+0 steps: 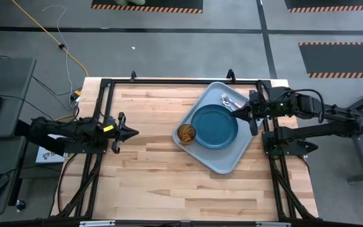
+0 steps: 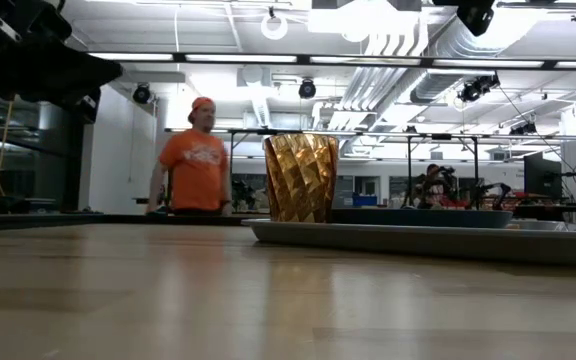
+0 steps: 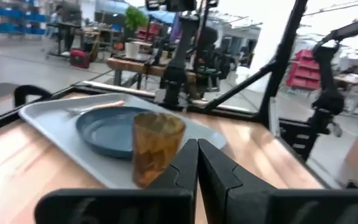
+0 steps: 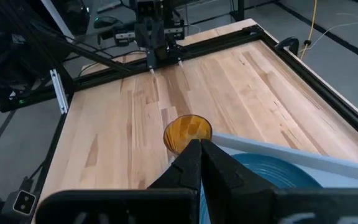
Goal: Pick and place plate/cup/fork/spoon on tray
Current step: Return to Home Position
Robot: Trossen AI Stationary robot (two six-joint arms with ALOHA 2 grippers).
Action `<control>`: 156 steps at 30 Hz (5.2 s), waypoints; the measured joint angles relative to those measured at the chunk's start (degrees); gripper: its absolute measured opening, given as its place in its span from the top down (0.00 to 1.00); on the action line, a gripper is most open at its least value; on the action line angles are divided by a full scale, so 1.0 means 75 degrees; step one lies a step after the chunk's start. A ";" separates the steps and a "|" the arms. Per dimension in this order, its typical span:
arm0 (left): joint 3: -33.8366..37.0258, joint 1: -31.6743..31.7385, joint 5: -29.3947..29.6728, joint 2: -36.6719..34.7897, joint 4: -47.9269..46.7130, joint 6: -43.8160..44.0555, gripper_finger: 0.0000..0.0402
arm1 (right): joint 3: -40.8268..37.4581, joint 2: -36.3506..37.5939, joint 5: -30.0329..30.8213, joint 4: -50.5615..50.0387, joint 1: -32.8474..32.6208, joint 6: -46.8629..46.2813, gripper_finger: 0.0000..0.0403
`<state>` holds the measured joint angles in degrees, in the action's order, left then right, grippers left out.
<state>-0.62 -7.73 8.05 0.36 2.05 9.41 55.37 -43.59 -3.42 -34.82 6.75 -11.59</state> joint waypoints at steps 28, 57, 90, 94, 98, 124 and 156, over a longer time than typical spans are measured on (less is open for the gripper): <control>-0.0012 0.0099 0.0152 -0.0015 -0.0015 -0.0282 1.00 | -0.5177 0.5131 -0.0149 0.3150 -0.0321 -0.0249 1.00; -0.0012 0.0099 0.0149 0.0029 -0.0009 -0.0278 1.00 | -0.7309 0.5676 0.1586 0.5348 -0.2377 0.0717 1.00; -0.0012 0.0099 0.0149 0.0029 -0.0012 -0.0280 1.00 | -0.7309 0.5609 0.0387 0.4743 -0.1676 0.0767 1.00; -0.0012 0.0097 0.0149 0.0029 -0.0012 -0.0280 1.00 | -0.7309 0.5609 0.0388 0.4737 -0.1676 0.0542 1.00; -0.0012 0.0097 0.0149 0.0029 -0.0012 -0.0280 1.00 | -0.7306 0.5609 0.0390 0.4731 -0.1677 0.0544 1.00; -0.0012 0.0099 0.0149 0.0029 -0.0012 -0.0280 1.00 | -0.7306 0.5607 0.0397 0.4719 -0.1677 0.0547 1.00; -0.0012 0.0098 0.0149 0.0029 -0.0009 -0.0280 1.00 | -0.7306 0.5606 0.0399 0.4716 -0.1678 0.0547 1.00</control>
<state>-0.71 -6.99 9.17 0.58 1.98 7.31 0.58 -1.54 -0.43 0.56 -5.84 -7.49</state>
